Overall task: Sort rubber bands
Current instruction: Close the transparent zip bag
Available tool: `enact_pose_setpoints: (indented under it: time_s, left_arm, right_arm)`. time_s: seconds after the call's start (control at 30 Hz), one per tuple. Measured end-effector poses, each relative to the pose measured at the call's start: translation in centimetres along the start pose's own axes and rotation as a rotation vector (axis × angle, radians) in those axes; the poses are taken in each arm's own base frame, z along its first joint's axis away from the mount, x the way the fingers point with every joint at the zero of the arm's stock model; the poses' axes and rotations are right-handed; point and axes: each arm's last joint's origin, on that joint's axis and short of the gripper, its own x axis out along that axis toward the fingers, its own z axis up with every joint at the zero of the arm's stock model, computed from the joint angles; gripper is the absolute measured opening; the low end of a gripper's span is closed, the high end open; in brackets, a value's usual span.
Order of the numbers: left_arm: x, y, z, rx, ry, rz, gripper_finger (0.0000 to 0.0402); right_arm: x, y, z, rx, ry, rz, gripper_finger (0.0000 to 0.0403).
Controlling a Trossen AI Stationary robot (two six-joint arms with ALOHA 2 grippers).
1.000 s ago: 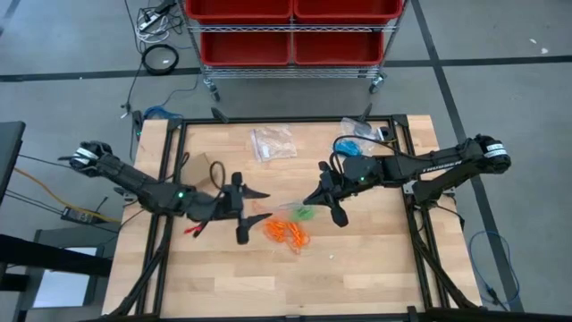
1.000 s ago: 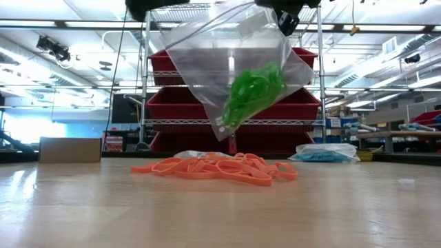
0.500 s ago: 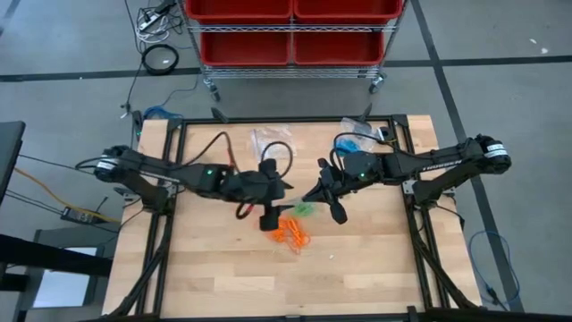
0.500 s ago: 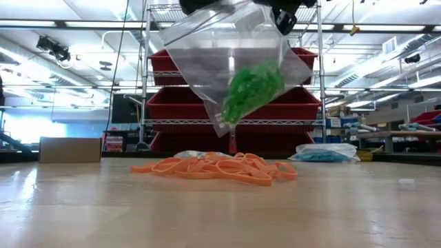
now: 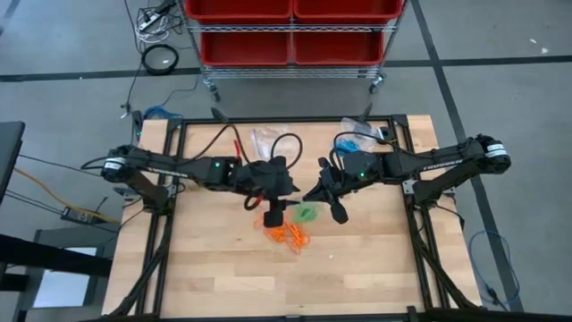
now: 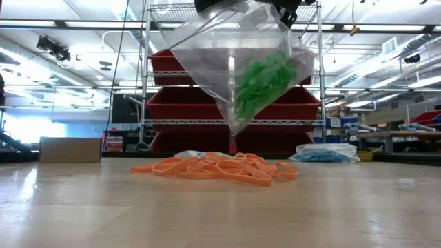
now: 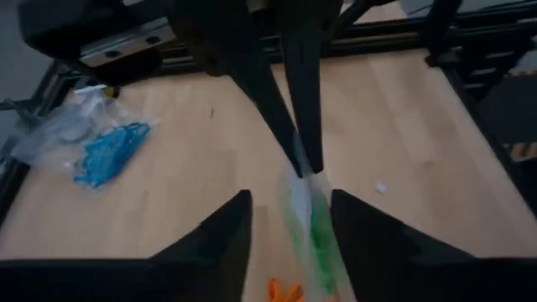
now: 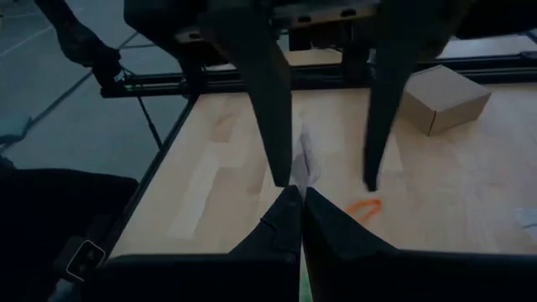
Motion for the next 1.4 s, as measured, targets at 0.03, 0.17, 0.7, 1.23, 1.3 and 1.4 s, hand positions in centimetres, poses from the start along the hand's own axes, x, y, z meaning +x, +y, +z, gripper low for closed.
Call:
enact_pose_setpoints:
  time_s: [0.03,0.17,0.7,1.23,1.3,1.4]
  left_arm:
    - [0.0,0.0,0.0,-0.001,-0.001,-0.019,0.0151]
    - [0.2,0.0,0.0,-0.001,-0.001,-0.039,0.0131]
    - [1.6,0.2,-0.2,-0.002,-0.007,-0.011,0.0144]
    - [1.6,0.0,-0.9,0.015,0.062,-0.06,0.0035]
    - [1.5,0.0,-1.0,0.007,0.075,-0.061,0.0064]
    - [1.5,0.0,-1.2,0.007,0.096,-0.062,0.0109]
  right_arm:
    - [0.0,0.0,0.0,0.0,0.0,0.0,0.0]
    - [0.0,0.0,0.1,-0.007,-0.007,0.0,0.0]
    - [0.0,0.0,0.1,-0.008,-0.008,-0.001,0.0]
    - [0.0,0.0,0.0,-0.009,-0.006,-0.004,0.0]
    - [0.0,0.0,0.0,-0.01,-0.006,-0.003,0.0]
    - [0.0,0.0,0.0,-0.009,-0.004,-0.004,0.0]
